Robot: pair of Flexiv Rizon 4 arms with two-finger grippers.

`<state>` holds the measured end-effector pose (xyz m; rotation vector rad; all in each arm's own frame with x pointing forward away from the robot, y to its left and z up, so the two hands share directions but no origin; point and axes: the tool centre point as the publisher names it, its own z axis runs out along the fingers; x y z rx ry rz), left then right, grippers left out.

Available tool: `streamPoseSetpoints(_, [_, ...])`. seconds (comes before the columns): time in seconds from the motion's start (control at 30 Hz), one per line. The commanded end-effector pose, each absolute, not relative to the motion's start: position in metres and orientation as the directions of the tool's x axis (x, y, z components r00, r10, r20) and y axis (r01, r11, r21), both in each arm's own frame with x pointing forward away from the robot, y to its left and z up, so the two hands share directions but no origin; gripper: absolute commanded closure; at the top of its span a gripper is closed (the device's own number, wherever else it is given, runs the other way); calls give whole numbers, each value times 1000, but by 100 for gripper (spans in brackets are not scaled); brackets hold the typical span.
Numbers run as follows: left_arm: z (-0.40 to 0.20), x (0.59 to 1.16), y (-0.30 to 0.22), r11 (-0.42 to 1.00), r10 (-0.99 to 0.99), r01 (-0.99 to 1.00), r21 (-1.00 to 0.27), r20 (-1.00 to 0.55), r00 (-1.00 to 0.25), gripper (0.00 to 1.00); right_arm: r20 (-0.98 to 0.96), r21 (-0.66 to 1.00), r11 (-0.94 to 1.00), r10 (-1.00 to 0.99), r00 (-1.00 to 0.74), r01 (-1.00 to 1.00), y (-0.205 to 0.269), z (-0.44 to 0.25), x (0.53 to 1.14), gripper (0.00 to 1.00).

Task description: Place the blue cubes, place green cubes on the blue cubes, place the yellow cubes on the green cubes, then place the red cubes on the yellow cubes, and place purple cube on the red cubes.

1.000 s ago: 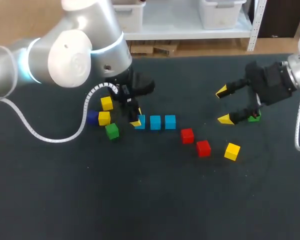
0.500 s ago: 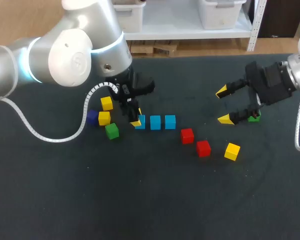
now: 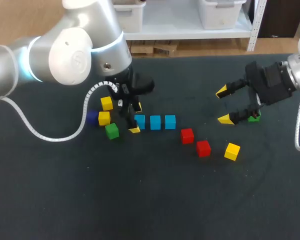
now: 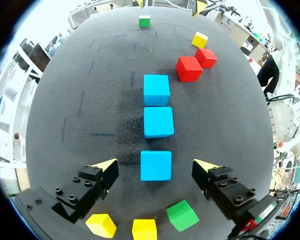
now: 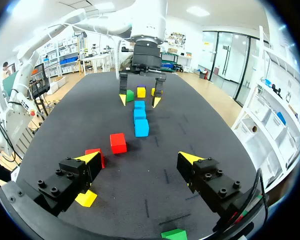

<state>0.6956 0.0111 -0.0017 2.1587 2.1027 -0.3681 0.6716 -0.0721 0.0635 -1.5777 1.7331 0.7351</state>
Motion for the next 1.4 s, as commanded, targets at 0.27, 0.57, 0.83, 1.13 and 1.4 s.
streamPoseSetpoints(0.27, [20,681,35,-2,972,997,-72,-235,-15,0,-789,-33,108,-613,-41,-994,-72,63,672,0])
streamPoseSetpoints(0.57, [33,660,58,64,971,996,-56,-226,-76,0,-789,-33,108,-613,-41,-994,-72,63,672,0])
streamPoseSetpoints(0.83, [28,644,76,126,965,989,-74,-222,-140,0,-789,-33,108,-613,-41,-994,-72,63,672,0])
streamPoseSetpoints(1.13, [17,637,79,140,961,985,-97,-227,-159,0,-789,-33,108,-613,-41,-994,-72,63,672,0])
streamPoseSetpoints(1.4, [12,634,87,239,942,964,-113,-214,-259,0,-789,-33,108,-613,-41,-994,-72,63,672,0])
